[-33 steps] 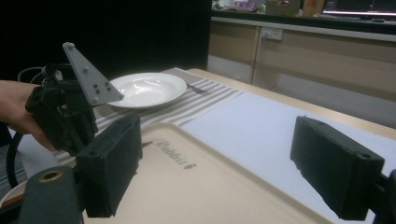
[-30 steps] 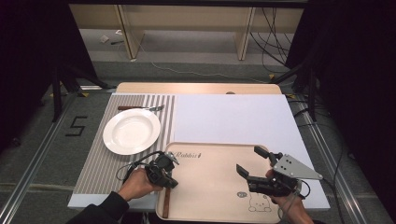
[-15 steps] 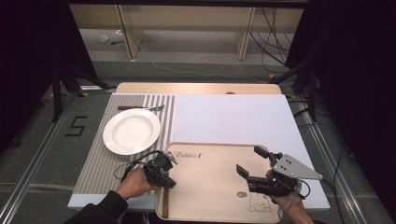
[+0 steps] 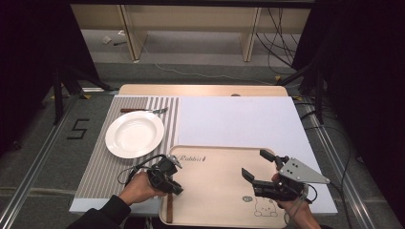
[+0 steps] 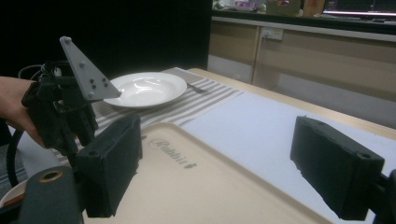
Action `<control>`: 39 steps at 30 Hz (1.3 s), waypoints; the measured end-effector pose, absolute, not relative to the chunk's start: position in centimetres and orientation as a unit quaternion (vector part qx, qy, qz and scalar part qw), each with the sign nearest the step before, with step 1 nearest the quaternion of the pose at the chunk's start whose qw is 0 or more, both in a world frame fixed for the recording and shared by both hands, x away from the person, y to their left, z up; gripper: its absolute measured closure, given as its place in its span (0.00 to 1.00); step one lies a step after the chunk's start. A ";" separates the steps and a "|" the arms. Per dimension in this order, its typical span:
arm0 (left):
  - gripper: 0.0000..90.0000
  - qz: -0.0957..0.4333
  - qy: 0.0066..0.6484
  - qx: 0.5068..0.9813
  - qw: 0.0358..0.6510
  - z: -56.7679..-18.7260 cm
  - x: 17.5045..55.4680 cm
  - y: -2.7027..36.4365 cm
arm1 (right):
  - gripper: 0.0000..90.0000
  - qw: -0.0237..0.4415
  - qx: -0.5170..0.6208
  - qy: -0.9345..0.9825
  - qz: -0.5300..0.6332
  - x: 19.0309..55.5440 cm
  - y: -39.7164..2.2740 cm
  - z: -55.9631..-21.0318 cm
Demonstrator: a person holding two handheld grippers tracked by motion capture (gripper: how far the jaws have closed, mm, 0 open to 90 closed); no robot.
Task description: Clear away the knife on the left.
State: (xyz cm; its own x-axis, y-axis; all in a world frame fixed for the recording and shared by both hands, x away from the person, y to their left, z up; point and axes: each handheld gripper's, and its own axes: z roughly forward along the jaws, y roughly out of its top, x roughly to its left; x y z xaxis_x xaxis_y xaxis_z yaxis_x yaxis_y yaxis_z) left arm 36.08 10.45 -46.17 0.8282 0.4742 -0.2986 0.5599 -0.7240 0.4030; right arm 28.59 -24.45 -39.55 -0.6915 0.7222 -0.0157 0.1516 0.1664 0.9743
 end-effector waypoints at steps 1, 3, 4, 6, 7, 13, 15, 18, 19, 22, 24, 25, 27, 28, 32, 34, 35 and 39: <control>0.81 -0.089 0.278 0.924 0.245 -46.2 36.0 10.4 | 0.20 0.250 0.303 0.721 0.570 28.6 -24.5 -39.6; 0.74 -0.094 0.279 0.923 0.247 -46.1 36.0 10.3 | 0.20 0.250 0.302 0.721 0.571 28.6 -24.5 -39.6; 0.70 -0.096 0.280 0.922 0.248 -46.1 35.9 10.3 | 0.20 0.250 0.303 0.722 0.570 28.6 -24.5 -39.5; 0.63 -0.098 0.280 0.921 0.255 -46.0 35.8 10.2 | 0.20 0.250 0.302 0.721 0.570 28.6 -24.5 -39.6; 0.59 -0.097 0.280 0.919 0.260 -45.9 35.7 10.2 | 0.20 0.250 0.303 0.721 0.570 28.6 -24.4 -39.6; 0.35 -0.100 0.283 0.912 0.280 -45.7 35.5 9.9 | 0.20 0.250 0.303 0.722 0.570 28.6 -24.4 -39.6; 0.31 -0.101 0.280 0.912 0.283 -45.7 35.5 9.9 | 0.20 0.250 0.302 0.722 0.570 28.6 -24.4 -39.6; 0.26 -0.105 0.281 0.908 0.294 -45.6 35.4 9.8 | 0.20 0.250 0.303 0.722 0.570 28.6 -24.4 -39.6; 0.25 -0.105 0.281 0.907 0.297 -45.5 35.4 9.8 | 0.20 0.250 0.302 0.722 0.570 28.6 -24.4 -39.6; 0.21 -0.100 0.281 0.905 0.305 -45.3 35.4 9.9 | 0.20 0.250 0.302 0.722 0.570 28.6 -24.5 -39.6; 0.21 -0.100 0.280 0.903 0.311 -45.2 35.4 9.9 | 0.20 0.250 0.302 0.722 0.570 28.6 -24.5 -39.6; 0.21 -0.099 0.279 0.902 0.316 -45.1 35.4 9.9 | 0.20 0.250 0.302 0.722 0.570 28.6 -24.5 -39.6; 0.20 -0.094 0.282 0.898 0.325 -45.0 35.3 9.9 | 0.20 0.250 0.303 0.722 0.570 28.6 -24.5 -39.6; 0.19 -0.092 0.281 0.897 0.328 -44.9 35.4 10.0 | 0.20 0.250 0.302 0.722 0.570 28.6 -24.5 -39.6; 0.18 -0.088 0.277 0.891 0.350 -44.7 35.4 10.2 | 0.20 0.250 0.302 0.722 0.570 28.6 -24.5 -39.6; 0.18 -0.082 0.275 0.888 0.359 -44.5 35.3 10.2 | 0.20 0.250 0.302 0.722 0.570 28.6 -24.5 -39.6; 0.18 -0.080 0.273 0.887 0.363 -44.5 35.3 10.2 | 0.20 0.250 0.303 0.722 0.570 28.6 -24.5 -39.6; 0.18 -0.070 0.268 0.882 0.382 -44.1 35.2 10.3 | 0.20 0.250 0.303 0.722 0.570 28.6 -24.4 -39.6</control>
